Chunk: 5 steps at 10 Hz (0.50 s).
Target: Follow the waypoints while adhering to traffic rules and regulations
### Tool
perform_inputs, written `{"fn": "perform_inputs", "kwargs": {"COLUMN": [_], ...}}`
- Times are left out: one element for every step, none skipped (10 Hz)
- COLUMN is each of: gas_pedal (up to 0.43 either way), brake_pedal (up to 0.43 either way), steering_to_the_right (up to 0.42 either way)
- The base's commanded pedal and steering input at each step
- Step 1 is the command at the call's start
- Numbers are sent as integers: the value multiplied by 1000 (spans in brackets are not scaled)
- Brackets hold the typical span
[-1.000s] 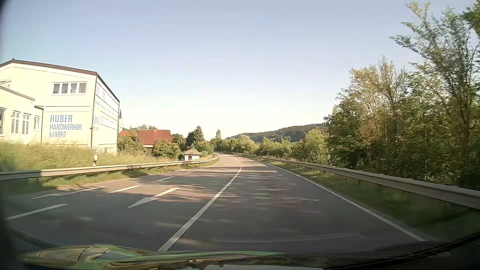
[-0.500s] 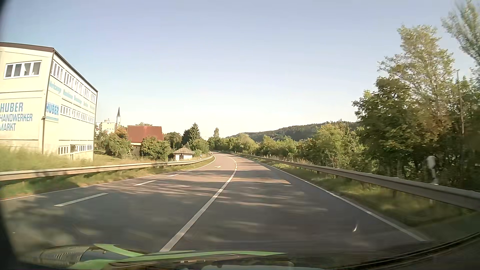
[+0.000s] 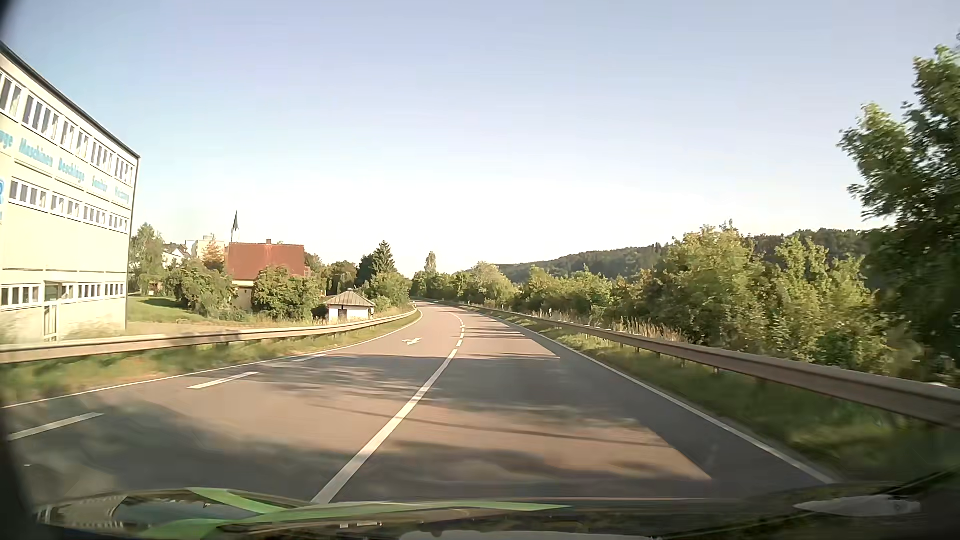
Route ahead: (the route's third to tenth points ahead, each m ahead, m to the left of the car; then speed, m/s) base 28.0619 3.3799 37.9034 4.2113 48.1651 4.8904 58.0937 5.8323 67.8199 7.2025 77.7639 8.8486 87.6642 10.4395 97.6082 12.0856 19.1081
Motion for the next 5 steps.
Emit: {"fn": "perform_inputs", "kwargs": {"gas_pedal": [220, 209, 209, 209, 220], "brake_pedal": [0, 0, 0, 0, 0], "steering_to_the_right": [-4, -5, -8, -10, -11]}}
